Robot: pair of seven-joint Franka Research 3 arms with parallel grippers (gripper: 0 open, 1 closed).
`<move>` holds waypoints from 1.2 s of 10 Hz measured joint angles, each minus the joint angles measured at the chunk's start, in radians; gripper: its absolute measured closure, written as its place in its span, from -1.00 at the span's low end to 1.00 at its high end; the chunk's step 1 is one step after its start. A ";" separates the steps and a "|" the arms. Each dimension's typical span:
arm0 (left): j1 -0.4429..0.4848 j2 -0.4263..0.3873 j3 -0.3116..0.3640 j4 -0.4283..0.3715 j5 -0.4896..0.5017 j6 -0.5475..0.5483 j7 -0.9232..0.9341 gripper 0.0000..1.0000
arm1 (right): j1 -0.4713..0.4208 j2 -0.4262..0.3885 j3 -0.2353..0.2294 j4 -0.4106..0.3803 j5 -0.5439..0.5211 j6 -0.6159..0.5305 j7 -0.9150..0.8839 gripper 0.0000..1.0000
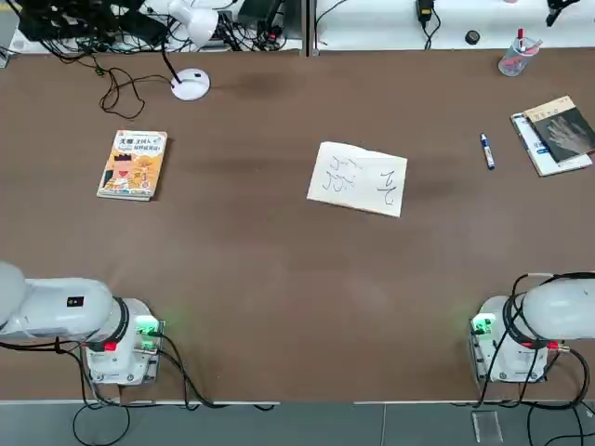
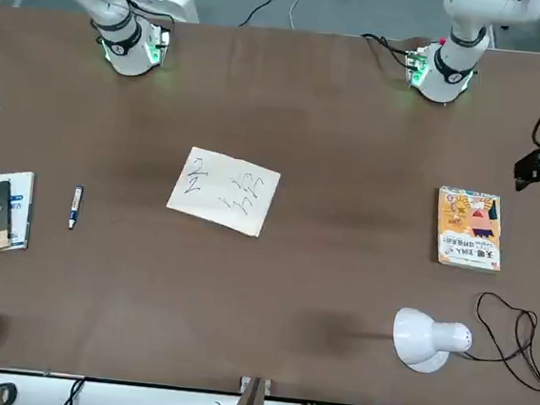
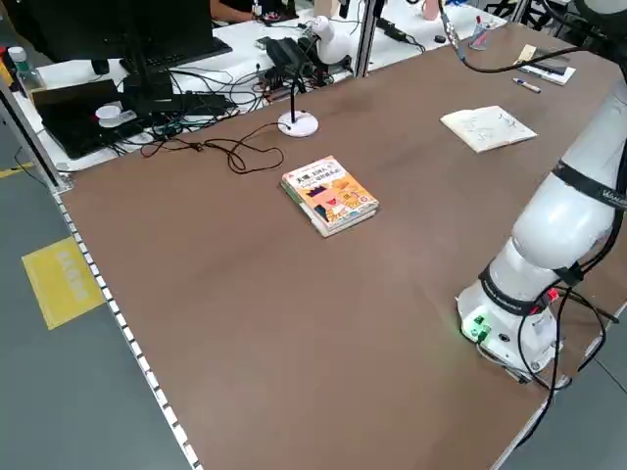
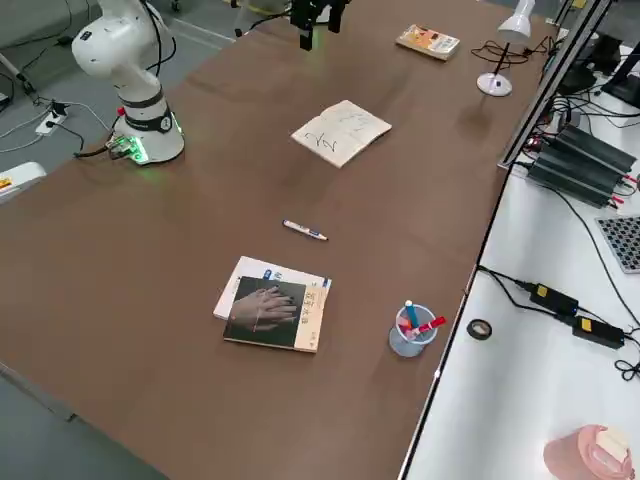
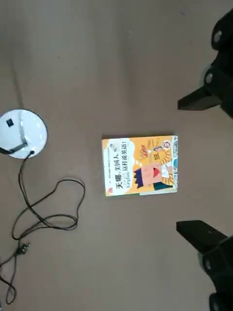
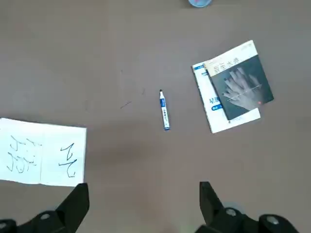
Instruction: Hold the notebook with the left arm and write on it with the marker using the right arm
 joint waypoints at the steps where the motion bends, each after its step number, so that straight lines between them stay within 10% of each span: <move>1: 0.007 0.000 0.000 0.012 -0.002 -0.033 0.005 -1.00 | -0.012 0.000 0.003 0.000 0.000 0.001 0.000 -1.00; 12: 0.038 0.002 0.000 0.050 -0.023 -0.183 0.008 -1.00 | -0.027 0.005 0.031 -0.051 0.000 0.105 0.000 -1.00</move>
